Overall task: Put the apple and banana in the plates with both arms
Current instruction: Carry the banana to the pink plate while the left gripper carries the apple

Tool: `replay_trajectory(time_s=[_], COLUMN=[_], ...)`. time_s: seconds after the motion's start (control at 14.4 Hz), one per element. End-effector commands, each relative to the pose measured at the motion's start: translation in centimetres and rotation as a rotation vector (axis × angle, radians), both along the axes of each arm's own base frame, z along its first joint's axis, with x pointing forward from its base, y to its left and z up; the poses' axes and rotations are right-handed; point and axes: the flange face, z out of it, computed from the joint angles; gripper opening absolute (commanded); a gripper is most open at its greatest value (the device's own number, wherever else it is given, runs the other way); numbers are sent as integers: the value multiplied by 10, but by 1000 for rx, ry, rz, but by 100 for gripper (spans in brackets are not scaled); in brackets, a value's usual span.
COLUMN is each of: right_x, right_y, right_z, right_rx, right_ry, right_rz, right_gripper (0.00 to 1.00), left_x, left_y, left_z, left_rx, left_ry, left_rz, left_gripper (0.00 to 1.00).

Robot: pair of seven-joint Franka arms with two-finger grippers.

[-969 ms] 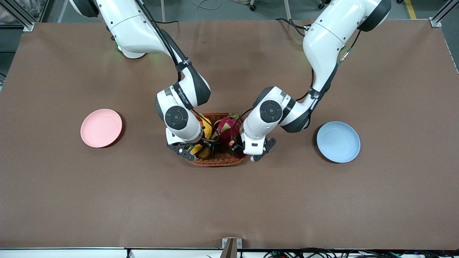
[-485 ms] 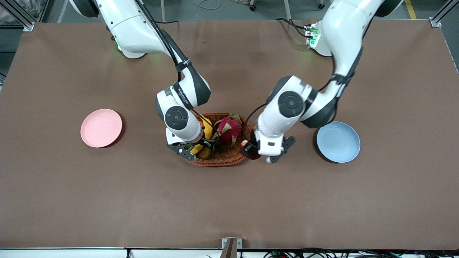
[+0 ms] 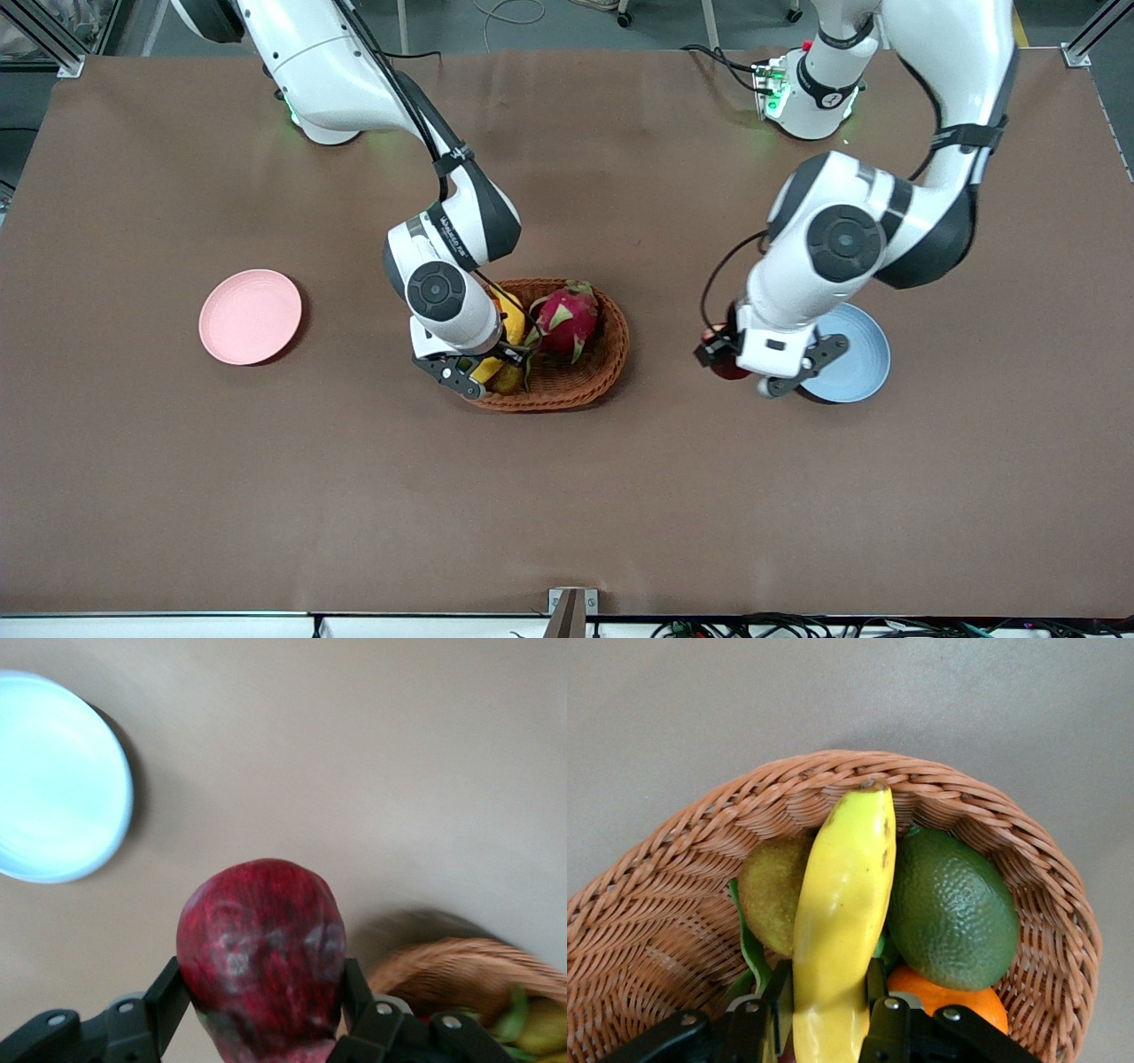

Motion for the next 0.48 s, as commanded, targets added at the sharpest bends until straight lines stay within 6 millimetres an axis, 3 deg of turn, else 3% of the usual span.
replay_trajectory(time_s=[0.0,0.14,0.28,0.42], right_x=[12,23,39,46], right_y=[-8,-33,-94,-162], right_z=[39,53,87,101], right_rx=[-5,-31,-22,-76], right_ry=[35,88,114,133], right_rz=[7,72,121,256], right_gripper=[26,26,26,25], left_x=[-16,-17,-19,-24], left_y=[61,106,137,147], left_z=[-2,-17,-36,-58], left_rx=[39,95,176,198], left_ry=[21,44,62,89], left_rz=[-96,-162,-223,-241], left_gripper=[27,28,28,28])
